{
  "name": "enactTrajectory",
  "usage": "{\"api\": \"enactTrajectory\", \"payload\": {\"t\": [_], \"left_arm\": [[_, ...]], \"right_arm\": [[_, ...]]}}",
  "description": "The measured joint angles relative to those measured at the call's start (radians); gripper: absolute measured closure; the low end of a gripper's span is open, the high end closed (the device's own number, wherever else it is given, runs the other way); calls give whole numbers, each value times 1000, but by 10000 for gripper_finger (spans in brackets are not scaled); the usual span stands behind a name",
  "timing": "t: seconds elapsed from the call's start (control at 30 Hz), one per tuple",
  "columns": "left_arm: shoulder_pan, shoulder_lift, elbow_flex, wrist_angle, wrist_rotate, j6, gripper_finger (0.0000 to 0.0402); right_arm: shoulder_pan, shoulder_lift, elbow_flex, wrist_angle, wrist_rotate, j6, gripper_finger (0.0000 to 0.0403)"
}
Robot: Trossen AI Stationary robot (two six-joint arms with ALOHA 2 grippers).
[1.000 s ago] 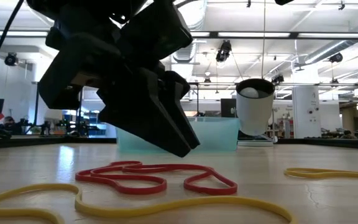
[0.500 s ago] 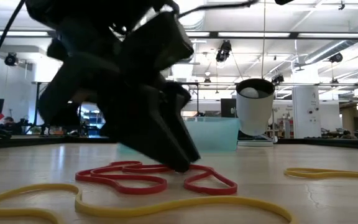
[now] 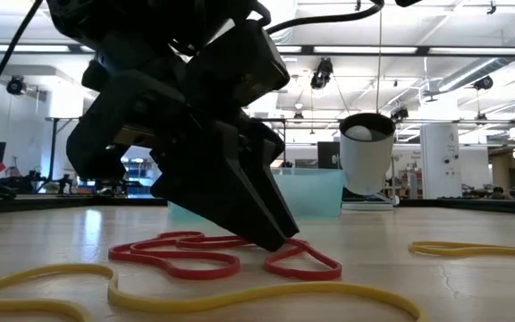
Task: Pick and place rubber bands into bin
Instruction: Put the red rubber band into the green bin
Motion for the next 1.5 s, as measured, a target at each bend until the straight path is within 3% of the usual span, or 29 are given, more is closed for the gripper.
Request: {"api": "enactTrajectory", "payload": {"t": [1.23,1.37,1.5], "left_arm": [[10,-1,-4,-25,4,1,278],[16,-3,-2,-58,12,0,308],[21,-4,-2,-65,18,1,370]], "right_arm": [[0,0,-2,6,0,1,343],[0,0,-2,6,0,2,342],[0,0,-2,7,0,0,345]]}}
